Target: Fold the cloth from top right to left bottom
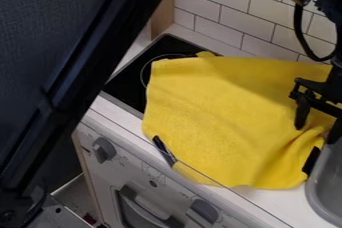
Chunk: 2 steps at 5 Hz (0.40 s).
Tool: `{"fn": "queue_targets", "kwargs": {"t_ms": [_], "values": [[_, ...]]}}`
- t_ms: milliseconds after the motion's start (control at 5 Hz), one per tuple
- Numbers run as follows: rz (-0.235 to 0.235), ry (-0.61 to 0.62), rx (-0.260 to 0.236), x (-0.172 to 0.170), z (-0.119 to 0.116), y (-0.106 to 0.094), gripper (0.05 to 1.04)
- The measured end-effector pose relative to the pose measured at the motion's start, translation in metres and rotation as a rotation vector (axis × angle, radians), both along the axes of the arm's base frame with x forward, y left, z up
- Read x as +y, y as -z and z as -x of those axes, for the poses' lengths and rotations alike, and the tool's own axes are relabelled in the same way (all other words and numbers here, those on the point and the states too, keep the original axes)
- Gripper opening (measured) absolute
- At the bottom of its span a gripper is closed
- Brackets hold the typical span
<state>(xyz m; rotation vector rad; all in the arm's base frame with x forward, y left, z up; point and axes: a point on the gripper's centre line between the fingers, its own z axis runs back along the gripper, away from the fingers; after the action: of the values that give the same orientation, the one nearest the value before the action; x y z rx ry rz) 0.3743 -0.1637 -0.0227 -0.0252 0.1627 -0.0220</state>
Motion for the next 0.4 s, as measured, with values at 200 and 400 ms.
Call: {"fn": "queue_targets", "kwargs": {"t_ms": [200, 400], "values": [[-0.030, -0.012, 0.003, 0.007, 0.006, 0.001, 0.359], [-0.032, -0.025, -0.053, 0.013, 0.005, -0.026, 0.144]]}}
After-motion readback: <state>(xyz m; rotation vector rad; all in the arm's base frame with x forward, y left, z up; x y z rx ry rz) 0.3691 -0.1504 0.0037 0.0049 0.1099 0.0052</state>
